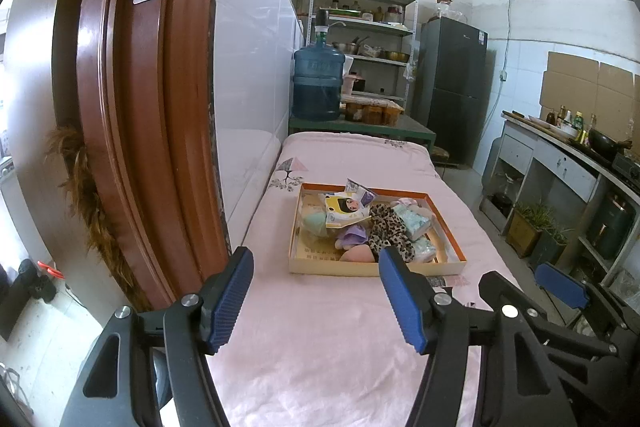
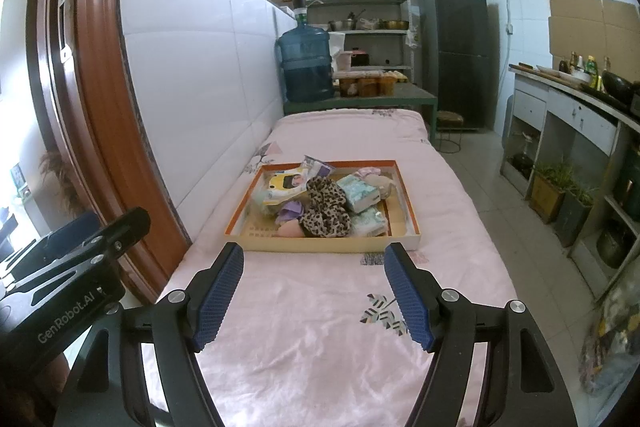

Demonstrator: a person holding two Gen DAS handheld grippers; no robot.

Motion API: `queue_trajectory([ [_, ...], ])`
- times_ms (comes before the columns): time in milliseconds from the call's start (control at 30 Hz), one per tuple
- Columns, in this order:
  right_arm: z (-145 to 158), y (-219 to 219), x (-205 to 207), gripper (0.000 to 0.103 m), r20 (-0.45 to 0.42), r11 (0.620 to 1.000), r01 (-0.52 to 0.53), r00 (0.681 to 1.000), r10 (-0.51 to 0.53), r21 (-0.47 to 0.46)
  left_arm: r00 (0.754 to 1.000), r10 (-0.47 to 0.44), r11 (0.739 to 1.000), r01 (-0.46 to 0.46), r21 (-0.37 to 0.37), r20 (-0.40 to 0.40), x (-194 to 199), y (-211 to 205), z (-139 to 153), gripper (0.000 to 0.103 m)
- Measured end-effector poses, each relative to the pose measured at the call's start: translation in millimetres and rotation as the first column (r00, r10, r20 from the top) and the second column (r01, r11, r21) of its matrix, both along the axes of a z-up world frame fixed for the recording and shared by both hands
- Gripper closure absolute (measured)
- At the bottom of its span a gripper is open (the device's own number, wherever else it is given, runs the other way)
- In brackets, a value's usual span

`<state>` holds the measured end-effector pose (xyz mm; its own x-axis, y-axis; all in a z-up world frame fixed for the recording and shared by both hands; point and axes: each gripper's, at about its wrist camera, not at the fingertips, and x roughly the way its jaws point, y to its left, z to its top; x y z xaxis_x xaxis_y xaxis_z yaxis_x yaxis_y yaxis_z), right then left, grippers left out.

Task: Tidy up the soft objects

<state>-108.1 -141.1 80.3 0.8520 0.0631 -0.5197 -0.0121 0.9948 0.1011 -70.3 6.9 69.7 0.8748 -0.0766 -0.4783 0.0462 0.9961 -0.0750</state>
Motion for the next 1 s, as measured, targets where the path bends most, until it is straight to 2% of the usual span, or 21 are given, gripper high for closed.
queue_trajectory([
  [1000, -1.9, 2.0, 1.7, 0.029, -0.007, 1.000, -0.003, 1.000, 0.003, -0.002, 1.000, 0.000, 1.000, 0.000, -0.001, -0.003, 1.2, 1.1, 0.1, 0.038],
])
